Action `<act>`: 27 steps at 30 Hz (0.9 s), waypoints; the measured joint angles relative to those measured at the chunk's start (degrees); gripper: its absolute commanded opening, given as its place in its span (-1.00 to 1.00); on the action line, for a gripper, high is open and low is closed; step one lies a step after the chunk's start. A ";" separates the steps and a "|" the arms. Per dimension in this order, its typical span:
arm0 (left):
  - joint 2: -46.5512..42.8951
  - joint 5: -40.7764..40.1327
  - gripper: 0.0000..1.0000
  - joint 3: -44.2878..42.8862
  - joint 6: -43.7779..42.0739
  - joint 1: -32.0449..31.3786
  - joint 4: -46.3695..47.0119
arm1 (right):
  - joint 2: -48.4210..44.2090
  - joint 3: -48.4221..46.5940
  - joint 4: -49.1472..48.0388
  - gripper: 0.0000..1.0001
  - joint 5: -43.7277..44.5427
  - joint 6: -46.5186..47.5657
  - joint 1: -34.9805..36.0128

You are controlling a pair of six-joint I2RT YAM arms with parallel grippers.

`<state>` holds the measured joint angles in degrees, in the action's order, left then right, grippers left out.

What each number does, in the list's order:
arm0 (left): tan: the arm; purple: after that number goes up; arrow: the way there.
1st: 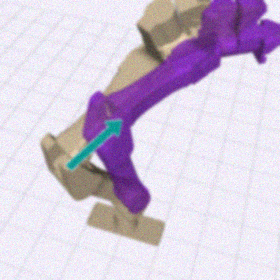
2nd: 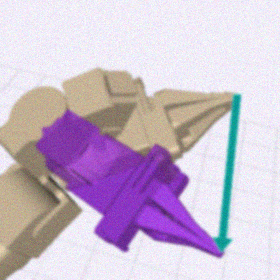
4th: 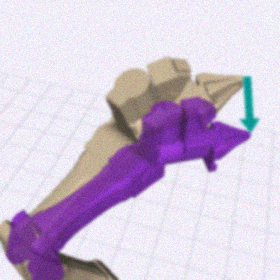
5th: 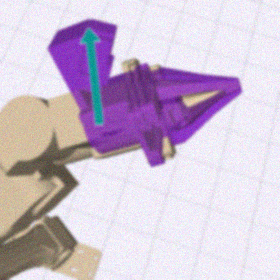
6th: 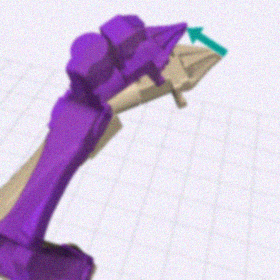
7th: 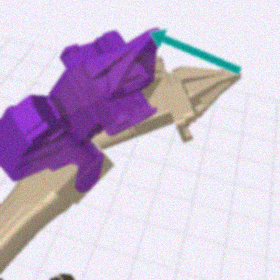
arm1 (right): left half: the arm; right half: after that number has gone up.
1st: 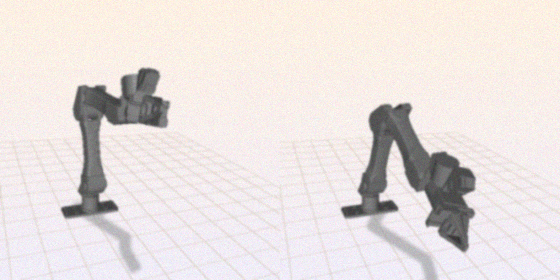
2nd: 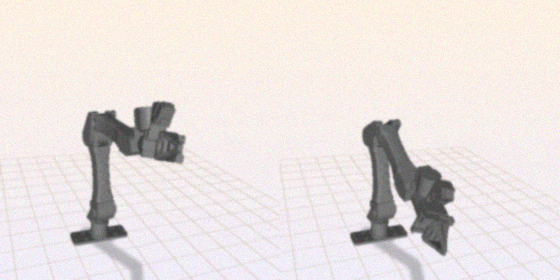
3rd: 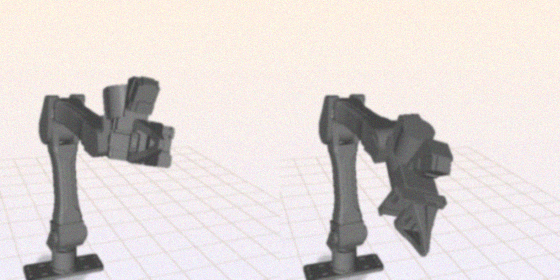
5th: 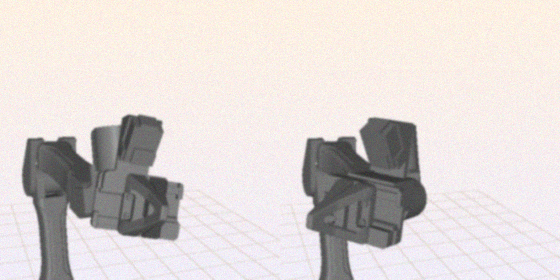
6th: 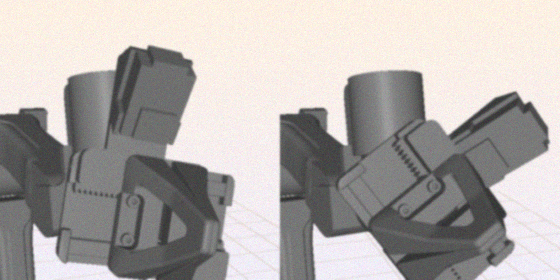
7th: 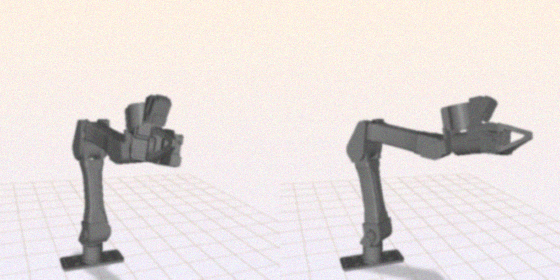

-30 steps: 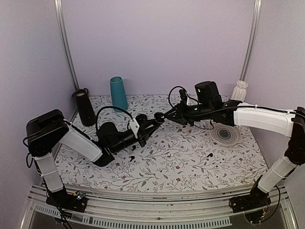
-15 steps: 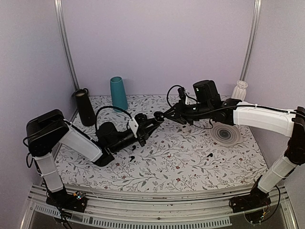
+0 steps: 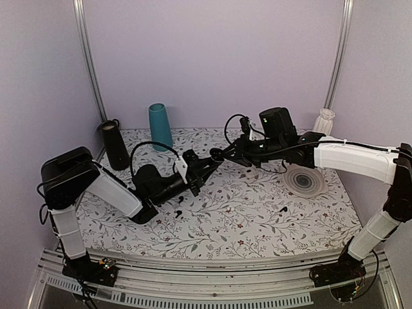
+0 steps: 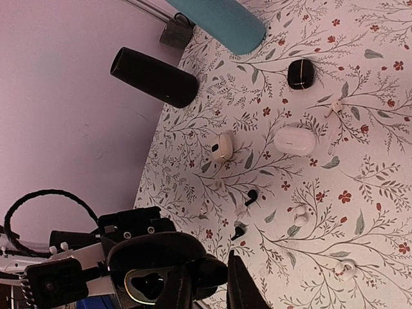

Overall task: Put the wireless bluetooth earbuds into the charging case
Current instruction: Insert the right earbud into the right side groove of the charging case.

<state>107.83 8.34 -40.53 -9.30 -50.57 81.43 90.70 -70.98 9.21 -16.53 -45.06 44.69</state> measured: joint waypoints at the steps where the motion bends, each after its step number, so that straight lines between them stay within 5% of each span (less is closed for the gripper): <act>1: 0.20 -0.02 -1.00 -0.04 0.17 0.00 0.28 | 0.00 0.00 0.00 -0.65 0.09 0.07 0.02; 27: 0.63 1.31 -1.00 0.57 5.35 1.16 5.46 | -9.62 9.03 -6.29 -0.06 -0.07 4.26 0.92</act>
<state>108.47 9.65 -39.97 -3.95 -49.41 86.89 81.08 -61.95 2.92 -16.60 -40.80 45.60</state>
